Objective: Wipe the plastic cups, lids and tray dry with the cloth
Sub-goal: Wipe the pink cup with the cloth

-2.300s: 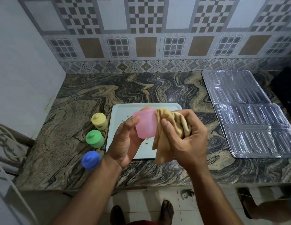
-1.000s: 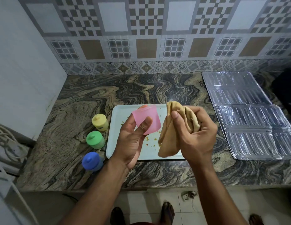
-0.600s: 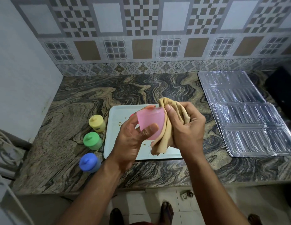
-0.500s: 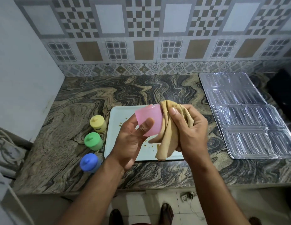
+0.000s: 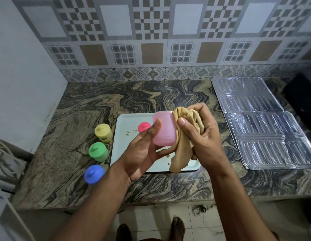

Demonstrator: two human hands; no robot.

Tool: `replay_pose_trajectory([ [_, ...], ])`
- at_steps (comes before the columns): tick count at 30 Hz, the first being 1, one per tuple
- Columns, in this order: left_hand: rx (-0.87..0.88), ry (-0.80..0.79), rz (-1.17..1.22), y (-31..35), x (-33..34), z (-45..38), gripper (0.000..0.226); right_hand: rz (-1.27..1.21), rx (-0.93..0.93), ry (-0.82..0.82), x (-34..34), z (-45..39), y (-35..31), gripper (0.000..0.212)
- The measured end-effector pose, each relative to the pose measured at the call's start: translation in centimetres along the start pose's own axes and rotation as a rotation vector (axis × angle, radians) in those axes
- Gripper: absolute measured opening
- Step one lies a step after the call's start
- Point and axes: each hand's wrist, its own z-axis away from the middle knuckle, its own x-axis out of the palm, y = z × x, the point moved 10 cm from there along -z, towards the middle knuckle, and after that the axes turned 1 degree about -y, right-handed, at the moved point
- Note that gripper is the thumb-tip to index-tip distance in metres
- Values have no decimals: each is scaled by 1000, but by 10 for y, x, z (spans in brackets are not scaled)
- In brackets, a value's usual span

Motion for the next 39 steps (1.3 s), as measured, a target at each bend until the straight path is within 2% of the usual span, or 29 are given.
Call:
replay_pose_trajectory([
  [3, 6, 2, 12, -3, -3, -4, 80, 10, 16, -59, 0, 0, 0, 21],
  [5, 4, 1, 21, -7, -2, -5, 85, 21, 8, -41, -1, -1, 0, 21],
  [8, 52, -82, 17, -15, 10, -4, 101, 30, -49, 182, -13, -4, 2, 20],
  [9, 95, -61, -52, -17, 10, -4, 95, 24, -67, 266, -19, -4, 2, 20],
  [11, 181, 70, -221, -19, 4, -4, 67, 27, -102, 379, -26, -2, 1, 20],
  [13, 242, 194, -247, -21, -4, -4, 35, 59, -116, 425, -27, 1, 0, 20],
  [14, 257, 235, -221, -23, -8, -3, 27, 69, -114, 436, -27, 2, 1, 20],
  [17, 265, 298, -204, -23, -14, -2, 21, 53, -96, 474, -29, 5, 6, 20],
  [20, 242, 330, -199, -21, -18, -2, 28, 54, -105, 510, -34, 9, 7, 20],
  [25, 215, 366, -288, -18, -24, 1, 34, 101, -123, 484, -34, 7, 3, 18],
  [29, 242, 251, -289, -18, -16, -1, 18, 139, -130, 419, -33, 4, 2, 20],
  [33, 282, 221, -300, -17, -17, 2, 24, 142, -151, 398, -31, 1, -1, 20],
  [35, 303, 219, -356, -12, -21, 7, 34, 132, -143, 379, -35, -2, -3, 20],
  [37, 385, 219, -417, 6, -30, 14, 42, 146, -116, 292, -39, -7, -6, 20],
  [39, 505, 241, -611, 38, -35, 20, 54, 168, -80, 139, -37, -11, -10, 19],
])
